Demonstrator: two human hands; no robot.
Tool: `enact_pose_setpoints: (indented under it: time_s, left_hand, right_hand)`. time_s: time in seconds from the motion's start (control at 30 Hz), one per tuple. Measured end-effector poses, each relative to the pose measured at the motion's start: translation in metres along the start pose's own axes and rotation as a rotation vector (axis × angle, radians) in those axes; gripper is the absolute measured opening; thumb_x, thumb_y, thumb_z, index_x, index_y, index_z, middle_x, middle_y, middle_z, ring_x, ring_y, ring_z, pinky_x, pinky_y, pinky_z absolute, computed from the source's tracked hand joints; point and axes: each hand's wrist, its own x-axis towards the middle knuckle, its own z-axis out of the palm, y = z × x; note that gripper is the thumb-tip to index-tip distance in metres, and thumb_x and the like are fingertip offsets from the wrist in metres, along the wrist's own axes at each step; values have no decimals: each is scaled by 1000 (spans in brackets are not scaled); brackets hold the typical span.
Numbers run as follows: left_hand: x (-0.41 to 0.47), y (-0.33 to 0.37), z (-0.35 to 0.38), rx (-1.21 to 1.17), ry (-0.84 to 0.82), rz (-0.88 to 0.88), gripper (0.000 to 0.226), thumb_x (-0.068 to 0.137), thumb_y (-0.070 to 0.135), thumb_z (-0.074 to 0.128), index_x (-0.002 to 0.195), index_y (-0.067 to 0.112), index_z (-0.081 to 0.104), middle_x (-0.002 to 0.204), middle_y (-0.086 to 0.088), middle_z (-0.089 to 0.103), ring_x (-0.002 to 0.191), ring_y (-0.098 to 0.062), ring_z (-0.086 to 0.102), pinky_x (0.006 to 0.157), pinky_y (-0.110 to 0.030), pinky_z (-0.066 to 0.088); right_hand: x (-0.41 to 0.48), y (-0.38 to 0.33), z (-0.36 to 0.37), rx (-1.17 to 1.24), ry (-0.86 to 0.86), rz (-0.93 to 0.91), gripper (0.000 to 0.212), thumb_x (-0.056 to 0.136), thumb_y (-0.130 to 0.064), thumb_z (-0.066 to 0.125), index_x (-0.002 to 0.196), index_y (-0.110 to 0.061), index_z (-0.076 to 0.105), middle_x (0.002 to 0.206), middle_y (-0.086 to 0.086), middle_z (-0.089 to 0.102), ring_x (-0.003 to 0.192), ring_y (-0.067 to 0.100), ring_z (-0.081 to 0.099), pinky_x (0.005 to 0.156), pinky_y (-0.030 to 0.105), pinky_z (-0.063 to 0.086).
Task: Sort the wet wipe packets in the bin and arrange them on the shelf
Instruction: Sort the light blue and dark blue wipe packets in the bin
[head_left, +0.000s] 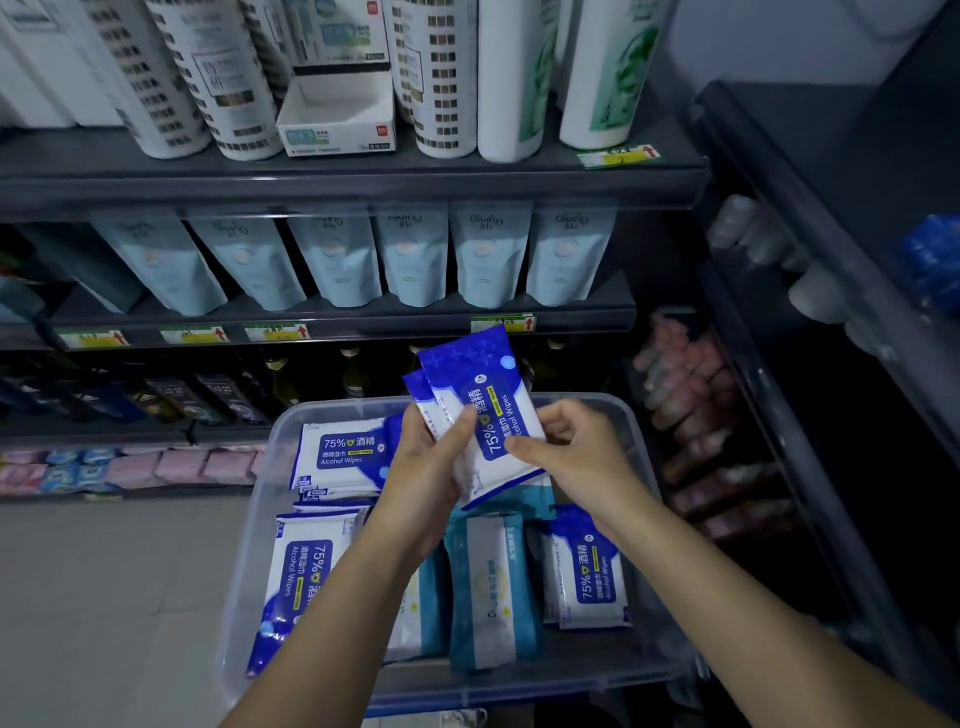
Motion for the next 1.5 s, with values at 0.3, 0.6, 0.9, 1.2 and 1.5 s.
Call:
enact_pose_setpoints:
  time_s: [0.3,0.6,0.9,1.2,1.5]
  left_hand:
    - [9,-16,-7,228,115,-27,34,91,9,59,121,14,45,110,-7,69,94,-25,69,75,-37,58]
    - [13,-25,-30,279,94,-44,33,91,12,59,120,15,44,110,-3,69,93,-21,70,76,-40,57]
    - [16,-24,-29,253,77,-93,30,89,12,61,115,16,46,105,-2,71,89,-20,71,68,-35,58]
    - [20,-16,-20,194,66,-107,29,90,11,61,115,15,47,101,-2,72,84,-19,72,62,-29,57]
    - [23,-10,-16,71,100,-105,33,93,10,56,124,16,49,102,0,72,86,-15,71,65,-29,57]
  right_hand:
    - [21,52,-34,-263,-38,41,24,89,-14,61,112,-8,63,112,3,64,107,15,58,93,26,43]
    - [25,113,-25,-896,-390,276,69,91,0,49,149,-18,16,152,7,28,125,23,46,89,25,44]
    - [28,116,-29,-1096,-497,105,11,83,-10,66,92,-10,61,117,6,53,100,21,54,81,26,46]
    - [26,78,-48,-1125,-471,-103,9,89,-8,54,91,-6,62,95,4,56,87,20,55,68,28,41]
    - [34,-1,-81,-830,-182,-211,12,92,-15,52,82,-17,45,70,1,52,74,25,56,66,34,39]
